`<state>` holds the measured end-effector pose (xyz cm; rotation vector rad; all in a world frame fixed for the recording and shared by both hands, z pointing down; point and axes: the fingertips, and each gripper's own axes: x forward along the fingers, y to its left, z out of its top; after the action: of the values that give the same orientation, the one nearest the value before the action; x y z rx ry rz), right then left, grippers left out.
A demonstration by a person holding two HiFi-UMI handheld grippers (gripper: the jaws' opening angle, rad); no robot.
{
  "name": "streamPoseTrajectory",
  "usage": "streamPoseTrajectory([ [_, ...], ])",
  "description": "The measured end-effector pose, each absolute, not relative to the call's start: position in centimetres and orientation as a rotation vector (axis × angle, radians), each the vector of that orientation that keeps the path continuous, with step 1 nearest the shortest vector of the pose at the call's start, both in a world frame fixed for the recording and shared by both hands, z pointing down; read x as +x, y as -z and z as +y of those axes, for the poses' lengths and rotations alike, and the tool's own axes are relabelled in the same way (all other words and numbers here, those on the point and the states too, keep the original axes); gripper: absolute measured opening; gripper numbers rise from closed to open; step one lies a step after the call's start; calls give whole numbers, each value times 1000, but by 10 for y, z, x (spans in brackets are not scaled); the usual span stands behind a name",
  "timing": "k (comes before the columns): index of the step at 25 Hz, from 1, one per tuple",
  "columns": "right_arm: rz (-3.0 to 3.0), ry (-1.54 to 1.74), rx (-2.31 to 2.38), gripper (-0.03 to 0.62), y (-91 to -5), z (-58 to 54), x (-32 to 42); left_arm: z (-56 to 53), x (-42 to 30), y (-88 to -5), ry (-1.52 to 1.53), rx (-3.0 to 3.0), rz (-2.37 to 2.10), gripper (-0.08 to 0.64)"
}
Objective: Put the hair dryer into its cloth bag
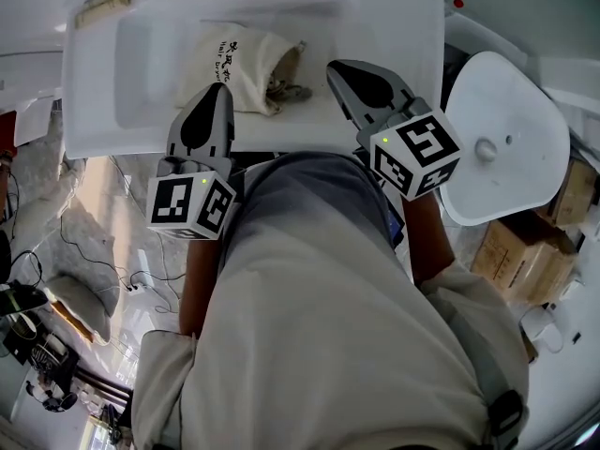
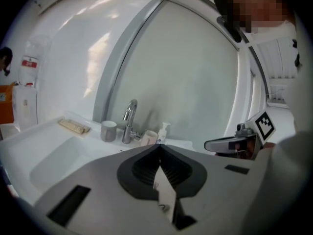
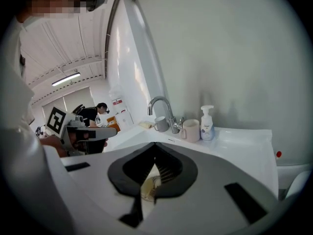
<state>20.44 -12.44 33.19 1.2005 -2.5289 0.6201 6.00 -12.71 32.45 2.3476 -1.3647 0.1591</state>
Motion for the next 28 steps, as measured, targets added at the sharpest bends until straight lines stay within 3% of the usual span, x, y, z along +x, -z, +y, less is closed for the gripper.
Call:
streamPoseTrajectory([
  [9,-2548,-559,1229,9,-307,-120,210,-125,47,-299,-177,2386,-1516,8],
  [28,-2527,-577,1198,9,-319,-114,215,-116,57,-309,-173,2328,-1386,8],
])
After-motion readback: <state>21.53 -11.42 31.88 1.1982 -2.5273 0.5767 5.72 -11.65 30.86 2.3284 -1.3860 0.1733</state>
